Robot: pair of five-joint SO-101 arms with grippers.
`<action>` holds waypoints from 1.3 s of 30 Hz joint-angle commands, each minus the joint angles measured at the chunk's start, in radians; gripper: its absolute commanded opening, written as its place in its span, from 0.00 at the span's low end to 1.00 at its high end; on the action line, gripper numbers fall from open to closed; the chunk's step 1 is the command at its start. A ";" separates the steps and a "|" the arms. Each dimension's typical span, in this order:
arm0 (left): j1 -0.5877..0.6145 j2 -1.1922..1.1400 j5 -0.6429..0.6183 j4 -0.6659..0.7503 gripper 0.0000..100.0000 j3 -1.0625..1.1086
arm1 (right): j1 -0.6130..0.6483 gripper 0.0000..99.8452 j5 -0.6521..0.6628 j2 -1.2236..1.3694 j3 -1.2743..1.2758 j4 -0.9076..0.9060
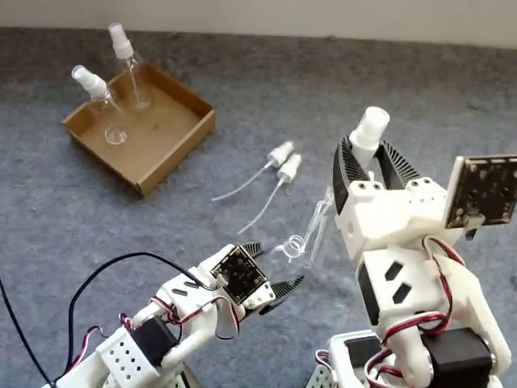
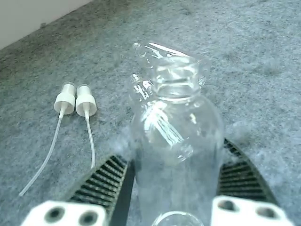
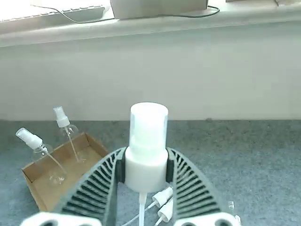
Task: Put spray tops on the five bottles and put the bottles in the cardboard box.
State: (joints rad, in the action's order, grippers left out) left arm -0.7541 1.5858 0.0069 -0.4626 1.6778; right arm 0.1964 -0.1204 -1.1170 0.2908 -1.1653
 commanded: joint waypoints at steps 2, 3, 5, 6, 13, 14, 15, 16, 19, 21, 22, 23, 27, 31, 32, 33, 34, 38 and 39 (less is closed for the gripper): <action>-0.013 0.013 -0.012 0.028 0.13 0.025 | -0.013 0.01 0.002 -0.007 0.016 0.045; -0.013 0.013 -0.012 0.028 0.13 0.025 | -0.013 0.01 0.002 -0.007 0.035 0.045; -0.013 0.015 -0.012 0.028 0.13 0.025 | -0.013 0.01 0.002 -0.005 0.073 0.045; -0.013 0.015 -0.012 0.028 0.13 0.025 | -0.013 0.01 0.002 -0.007 0.093 0.045; -0.012 0.015 -0.012 0.028 0.13 0.025 | -0.012 0.01 0.002 -0.008 0.200 0.140; -0.012 0.015 -0.012 0.028 0.13 0.025 | -0.012 0.01 0.002 -0.008 0.220 0.145; -0.012 0.015 -0.012 0.028 0.13 0.025 | -0.010 0.01 0.000 -0.008 0.239 0.145; -0.010 0.015 -0.012 0.028 0.13 0.025 | -0.004 0.01 0.000 -0.008 0.252 0.143; -0.010 0.015 -0.012 0.028 0.13 0.025 | 0.047 0.01 0.000 -0.008 0.275 0.143; -0.008 0.015 -0.012 0.028 0.13 0.025 | 0.081 0.01 0.000 -0.008 0.275 0.147; -0.008 0.015 -0.012 0.028 0.13 0.025 | 0.090 0.01 0.002 -0.008 0.274 0.147; -0.008 0.015 -0.012 0.028 0.13 0.025 | 0.093 0.01 0.006 -0.008 0.274 0.147; -0.007 0.015 -0.012 0.028 0.13 0.025 | 0.091 0.01 0.009 -0.008 0.216 0.143; -0.007 0.015 -0.012 0.028 0.13 0.025 | 0.090 0.01 0.029 -0.008 0.136 0.143; -0.007 0.015 -0.012 0.028 0.13 0.025 | 0.090 0.01 0.048 -0.008 0.119 0.143; -0.007 0.015 -0.012 0.028 0.13 0.025 | 0.090 0.01 0.061 -0.008 0.099 0.143; -0.007 0.015 -0.012 0.028 0.13 0.025 | 0.090 0.01 0.066 -0.008 0.082 0.143; -0.008 0.015 -0.012 0.028 0.13 0.025 | 0.091 0.01 0.064 -0.008 0.056 0.142; -0.008 0.015 -0.012 0.028 0.13 0.025 | 0.091 0.01 0.064 -0.008 0.059 0.142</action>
State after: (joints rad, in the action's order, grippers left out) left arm -0.7541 1.5858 0.0069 -0.4626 1.6778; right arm 0.2762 -0.0713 -1.1139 0.4166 -1.0533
